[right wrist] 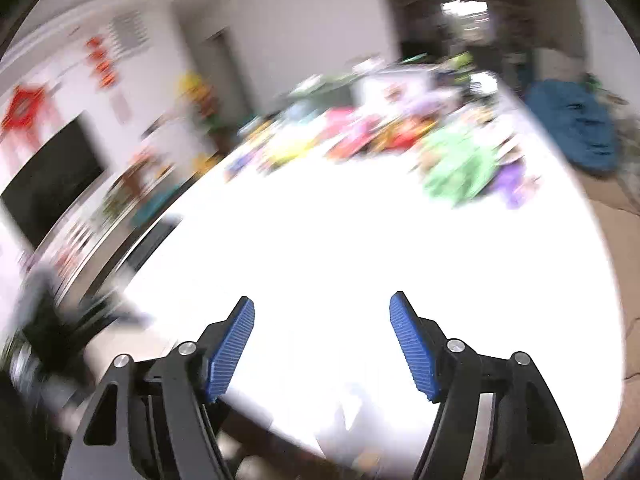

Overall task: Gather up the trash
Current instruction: 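Grasp the green fuzzy towel with the right tool, then grasp the wooden block with the left tool while the right tool holds the green towel, then lower both tools into the cardboard box and release the block and towel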

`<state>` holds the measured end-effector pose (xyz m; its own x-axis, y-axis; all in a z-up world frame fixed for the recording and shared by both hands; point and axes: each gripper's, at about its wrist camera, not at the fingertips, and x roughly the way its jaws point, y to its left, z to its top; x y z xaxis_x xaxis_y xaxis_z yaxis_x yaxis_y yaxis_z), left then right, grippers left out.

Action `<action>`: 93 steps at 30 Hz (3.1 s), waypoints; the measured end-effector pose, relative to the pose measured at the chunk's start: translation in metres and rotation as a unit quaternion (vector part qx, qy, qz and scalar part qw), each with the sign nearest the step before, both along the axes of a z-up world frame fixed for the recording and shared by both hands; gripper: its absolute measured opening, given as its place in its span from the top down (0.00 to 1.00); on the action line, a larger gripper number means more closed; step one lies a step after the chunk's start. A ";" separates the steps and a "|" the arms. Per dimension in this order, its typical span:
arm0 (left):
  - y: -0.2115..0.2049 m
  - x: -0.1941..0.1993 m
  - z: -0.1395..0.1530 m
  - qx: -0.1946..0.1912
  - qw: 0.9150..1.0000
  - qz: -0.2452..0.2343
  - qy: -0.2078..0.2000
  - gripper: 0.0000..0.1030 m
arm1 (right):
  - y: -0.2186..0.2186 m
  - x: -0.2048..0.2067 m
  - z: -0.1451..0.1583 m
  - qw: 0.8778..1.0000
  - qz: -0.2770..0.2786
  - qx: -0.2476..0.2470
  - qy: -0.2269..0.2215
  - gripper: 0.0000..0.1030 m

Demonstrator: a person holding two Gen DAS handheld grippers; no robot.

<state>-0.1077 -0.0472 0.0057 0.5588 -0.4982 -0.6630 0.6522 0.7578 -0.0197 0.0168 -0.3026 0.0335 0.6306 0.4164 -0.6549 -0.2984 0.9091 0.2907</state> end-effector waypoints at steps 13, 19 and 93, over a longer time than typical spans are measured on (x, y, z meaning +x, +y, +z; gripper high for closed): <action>-0.024 0.130 0.010 -0.016 0.995 0.093 0.022 0.13 | -0.040 0.184 -0.047 0.992 -0.095 -0.014 0.086 0.88; -0.077 0.223 -0.003 -0.012 0.992 0.113 0.060 0.13 | -0.059 0.078 0.020 0.997 -0.028 0.078 -0.007 0.89; 0.022 -0.011 -0.120 0.069 0.963 0.081 0.249 0.20 | 0.017 -0.126 -0.008 0.990 0.138 0.013 -0.001 0.40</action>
